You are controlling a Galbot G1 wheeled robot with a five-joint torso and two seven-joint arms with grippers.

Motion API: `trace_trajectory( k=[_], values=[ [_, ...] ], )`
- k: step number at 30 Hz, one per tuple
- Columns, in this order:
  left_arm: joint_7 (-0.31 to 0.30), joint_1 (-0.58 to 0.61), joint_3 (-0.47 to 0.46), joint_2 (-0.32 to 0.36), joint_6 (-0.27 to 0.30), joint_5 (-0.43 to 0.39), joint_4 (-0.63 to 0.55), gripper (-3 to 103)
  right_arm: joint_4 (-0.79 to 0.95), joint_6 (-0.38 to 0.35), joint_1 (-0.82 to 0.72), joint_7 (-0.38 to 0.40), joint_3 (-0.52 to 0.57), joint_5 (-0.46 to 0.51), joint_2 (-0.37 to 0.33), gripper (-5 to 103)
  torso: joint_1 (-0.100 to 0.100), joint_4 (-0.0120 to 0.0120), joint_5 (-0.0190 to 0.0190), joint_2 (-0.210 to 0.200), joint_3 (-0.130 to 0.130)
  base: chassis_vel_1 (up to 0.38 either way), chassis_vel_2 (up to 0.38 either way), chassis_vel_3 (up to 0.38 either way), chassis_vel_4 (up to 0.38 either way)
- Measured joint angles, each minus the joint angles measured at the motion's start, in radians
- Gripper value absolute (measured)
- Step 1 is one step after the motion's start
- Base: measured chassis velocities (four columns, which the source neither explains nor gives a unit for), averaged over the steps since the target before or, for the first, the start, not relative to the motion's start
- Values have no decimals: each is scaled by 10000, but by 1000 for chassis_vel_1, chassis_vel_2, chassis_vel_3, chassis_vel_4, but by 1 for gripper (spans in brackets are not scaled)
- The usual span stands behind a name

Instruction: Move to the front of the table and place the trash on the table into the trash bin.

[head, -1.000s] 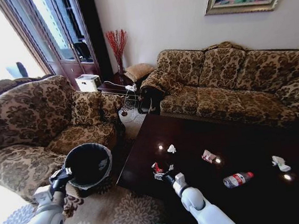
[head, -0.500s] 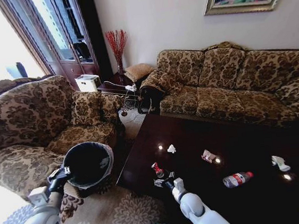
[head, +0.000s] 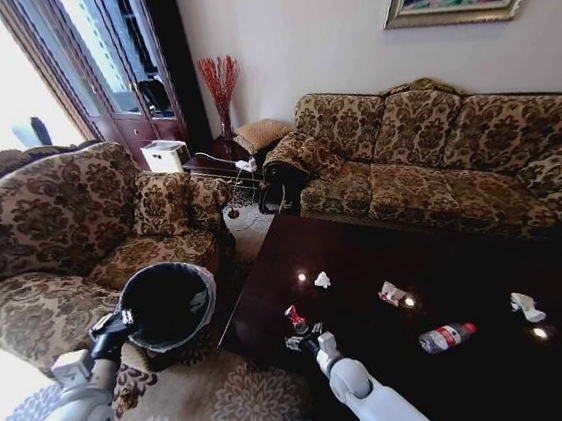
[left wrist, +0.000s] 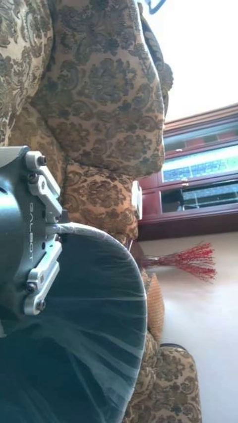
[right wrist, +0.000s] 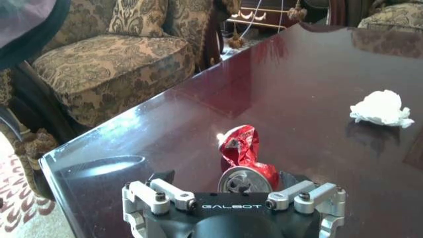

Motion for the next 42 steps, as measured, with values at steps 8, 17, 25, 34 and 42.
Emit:
trace_trajectory(
  k=[8, 17, 25, 34, 42],
  values=[
    [1, -4, 41, -45, 10, 84, -50, 2, -374, 214, 175, -216, 67, -77, 101, 103, 0, 0, 0, 0, 0, 0, 0, 0, 0],
    [10, -31, 54, -2, 16, 92, -53, 2, -568, 261, 262, -227, 182, -107, 179, 74, 0, 0, 0, 0, 0, 0, 0, 0, 0],
    [39, -60, 122, 9, 18, 113, -65, 2, -656, 372, 269, -259, 243, -163, 230, 47, -1, 0, 1, 1, -2, 0, 0, 0, 0],
    [48, -50, 128, 6, 18, 121, -133, 2, -706, 410, 226, -264, 273, -209, 234, 22, -1, 1, 1, 0, -1, 0, 0, 0, 0],
    [45, -41, 145, -7, 18, 124, -208, 2, -640, 423, 154, -247, 313, -249, 178, 22, -1, 1, 1, 0, -1, 0, 0, 0, 0]
  ],
)
